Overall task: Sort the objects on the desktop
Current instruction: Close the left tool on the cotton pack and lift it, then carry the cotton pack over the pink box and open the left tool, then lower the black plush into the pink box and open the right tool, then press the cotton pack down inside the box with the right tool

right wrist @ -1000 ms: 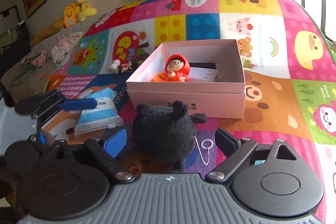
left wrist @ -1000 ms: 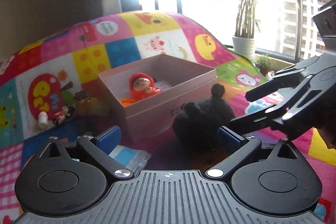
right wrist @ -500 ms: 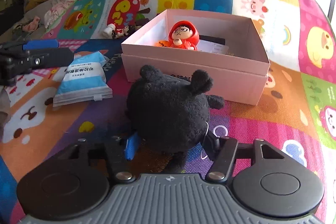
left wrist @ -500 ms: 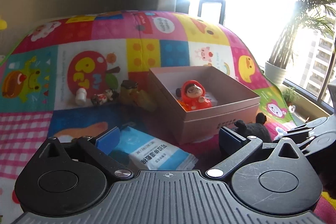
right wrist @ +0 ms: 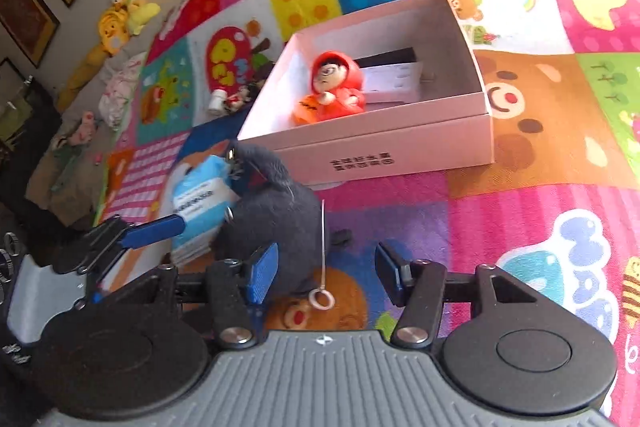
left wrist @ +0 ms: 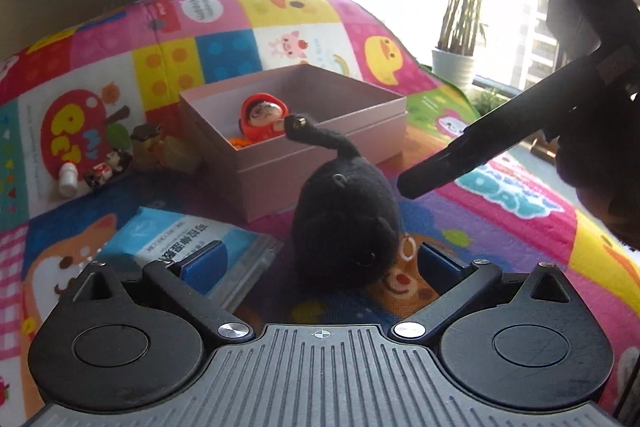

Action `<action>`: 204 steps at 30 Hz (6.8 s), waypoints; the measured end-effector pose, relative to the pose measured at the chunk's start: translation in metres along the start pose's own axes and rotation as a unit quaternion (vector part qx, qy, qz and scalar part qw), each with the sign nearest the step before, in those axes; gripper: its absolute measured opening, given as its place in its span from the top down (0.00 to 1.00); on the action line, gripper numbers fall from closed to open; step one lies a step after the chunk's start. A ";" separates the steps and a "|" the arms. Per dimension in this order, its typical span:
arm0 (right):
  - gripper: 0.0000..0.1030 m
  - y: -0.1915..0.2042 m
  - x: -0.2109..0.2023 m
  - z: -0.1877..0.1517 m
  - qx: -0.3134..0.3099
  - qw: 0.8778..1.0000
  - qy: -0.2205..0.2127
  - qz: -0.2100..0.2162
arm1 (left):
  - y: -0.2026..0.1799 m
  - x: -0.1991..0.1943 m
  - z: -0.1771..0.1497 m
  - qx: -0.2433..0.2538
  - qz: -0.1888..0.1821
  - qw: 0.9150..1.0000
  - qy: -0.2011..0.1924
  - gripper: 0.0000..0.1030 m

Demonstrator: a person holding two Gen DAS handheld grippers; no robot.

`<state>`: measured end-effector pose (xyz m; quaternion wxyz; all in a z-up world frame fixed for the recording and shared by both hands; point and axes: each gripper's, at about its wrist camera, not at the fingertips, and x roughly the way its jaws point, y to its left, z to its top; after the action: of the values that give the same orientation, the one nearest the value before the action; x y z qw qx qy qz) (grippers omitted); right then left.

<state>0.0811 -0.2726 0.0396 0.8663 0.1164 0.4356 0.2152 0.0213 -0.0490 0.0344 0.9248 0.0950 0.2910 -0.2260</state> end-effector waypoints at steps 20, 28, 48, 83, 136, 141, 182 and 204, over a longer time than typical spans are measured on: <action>0.02 0.059 0.036 -0.021 -0.183 0.981 -0.064 -0.011 | 0.073 0.000 -0.023 -0.071 0.179 0.979 0.062 0.00; 0.07 0.063 0.034 -0.029 -0.193 0.978 -0.076 -0.017 | 0.119 -0.004 -0.031 -0.154 0.247 0.953 0.080 0.00; 0.19 0.048 0.003 -0.037 -0.180 0.978 -0.091 -0.053 | 0.086 0.057 0.015 -0.101 0.195 0.975 0.043 0.00; 0.19 0.014 -0.181 -0.006 -0.111 0.936 -0.331 -0.051 | 0.001 0.030 0.139 -0.127 -0.013 0.991 -0.031 0.34; 0.11 0.063 0.126 0.193 -0.069 0.993 -0.044 -0.086 | 0.138 0.020 -0.030 -0.300 0.052 0.951 -0.061 0.00; 0.21 0.048 0.150 0.191 -0.060 0.991 -0.031 -0.113 | 0.141 0.021 -0.031 -0.310 0.051 0.948 -0.058 0.00; 0.68 -0.034 0.074 0.117 -0.006 0.990 -0.025 -0.141 | 0.062 0.035 0.030 -0.125 0.046 0.990 -0.044 0.00; 0.68 -0.014 0.175 0.204 0.007 0.985 -0.011 -0.173 | 0.086 0.040 0.021 -0.136 0.099 0.986 -0.016 0.00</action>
<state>0.3415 -0.2045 0.0315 0.8942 0.0472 0.4414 0.0580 0.1014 0.0064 0.0321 0.9515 -0.0072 0.2932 -0.0928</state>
